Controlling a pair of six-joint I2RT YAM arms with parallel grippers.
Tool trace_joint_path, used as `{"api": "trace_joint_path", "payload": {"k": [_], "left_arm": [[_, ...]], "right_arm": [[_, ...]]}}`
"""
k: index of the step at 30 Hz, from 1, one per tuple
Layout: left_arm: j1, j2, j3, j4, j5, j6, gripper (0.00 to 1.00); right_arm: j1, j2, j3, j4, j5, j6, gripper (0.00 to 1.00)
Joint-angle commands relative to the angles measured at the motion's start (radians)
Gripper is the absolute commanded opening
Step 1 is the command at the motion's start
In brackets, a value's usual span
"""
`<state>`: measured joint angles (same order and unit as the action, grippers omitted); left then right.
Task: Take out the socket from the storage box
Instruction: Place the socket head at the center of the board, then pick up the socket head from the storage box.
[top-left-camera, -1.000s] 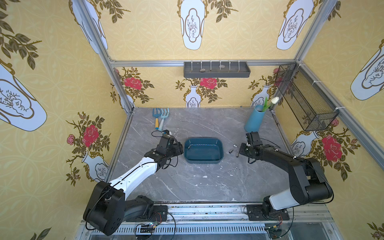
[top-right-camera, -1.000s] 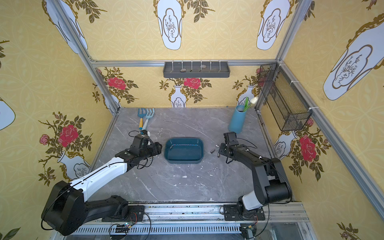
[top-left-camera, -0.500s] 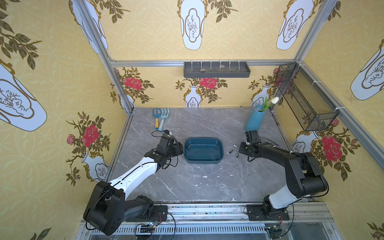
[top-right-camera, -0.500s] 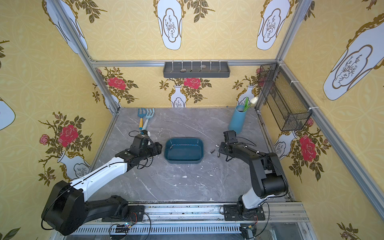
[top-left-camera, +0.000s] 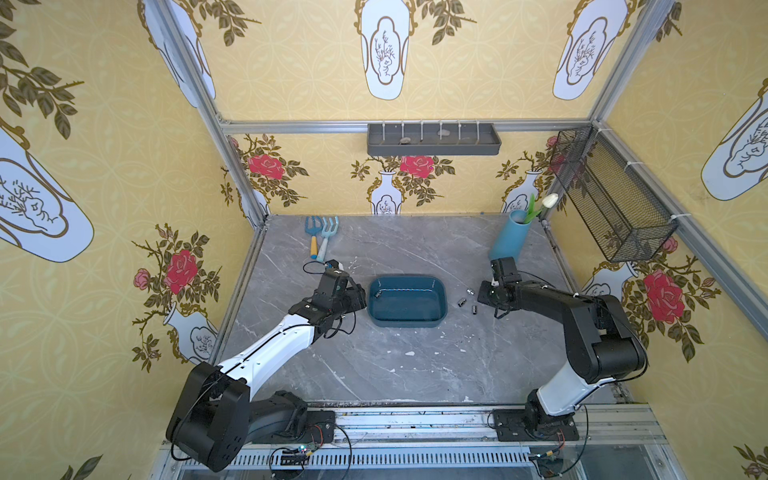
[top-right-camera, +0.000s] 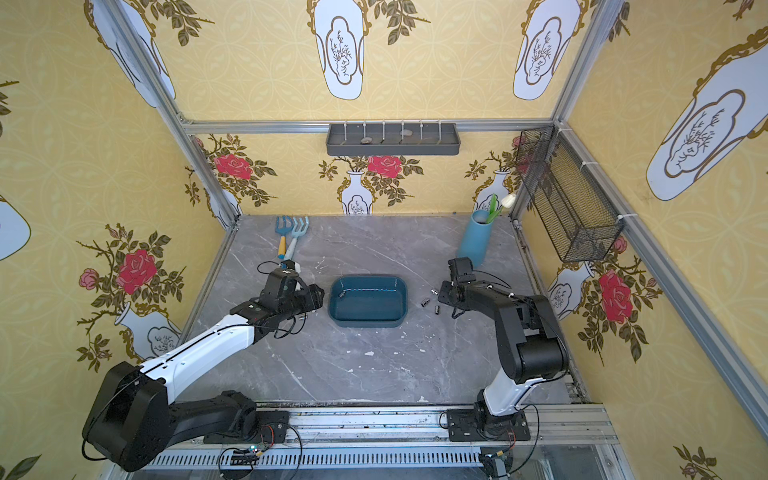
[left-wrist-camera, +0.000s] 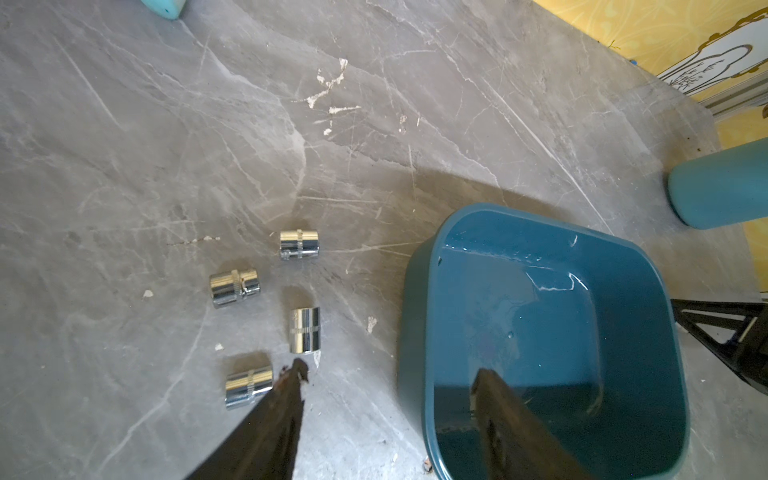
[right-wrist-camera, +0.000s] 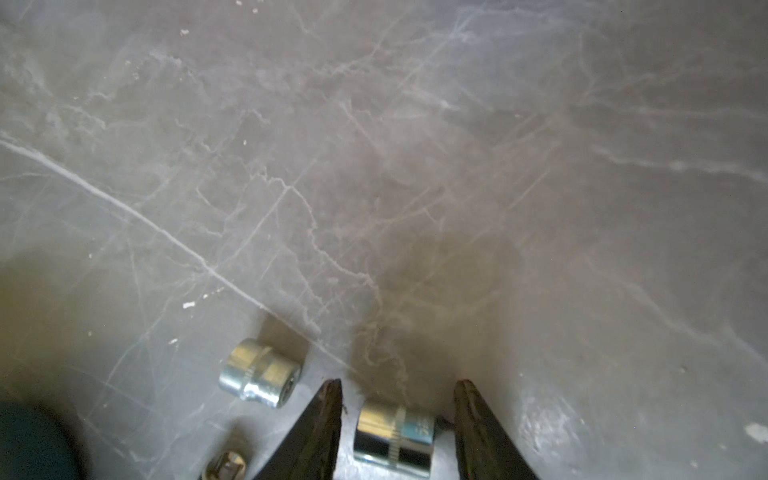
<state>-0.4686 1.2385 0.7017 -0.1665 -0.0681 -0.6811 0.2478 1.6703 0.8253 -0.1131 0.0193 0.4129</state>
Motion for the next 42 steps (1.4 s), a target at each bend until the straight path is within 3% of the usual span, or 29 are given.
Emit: {"api": "trace_joint_path", "payload": {"k": [1,25,42], "left_arm": [[0.001,-0.002,-0.008,0.014,0.000,0.002,0.70],[0.001,0.000,0.001,0.012,0.008,0.005,0.70],[0.001,0.008,0.082,-0.024,0.037,0.060,0.70]], "right_arm": [[0.001,0.018,0.013,0.012,-0.019,-0.015,0.48],[-0.003,0.034,0.049,-0.018,-0.022,-0.040,0.48],[-0.032,-0.053,0.075,-0.074,-0.010,-0.052,0.50]]}}
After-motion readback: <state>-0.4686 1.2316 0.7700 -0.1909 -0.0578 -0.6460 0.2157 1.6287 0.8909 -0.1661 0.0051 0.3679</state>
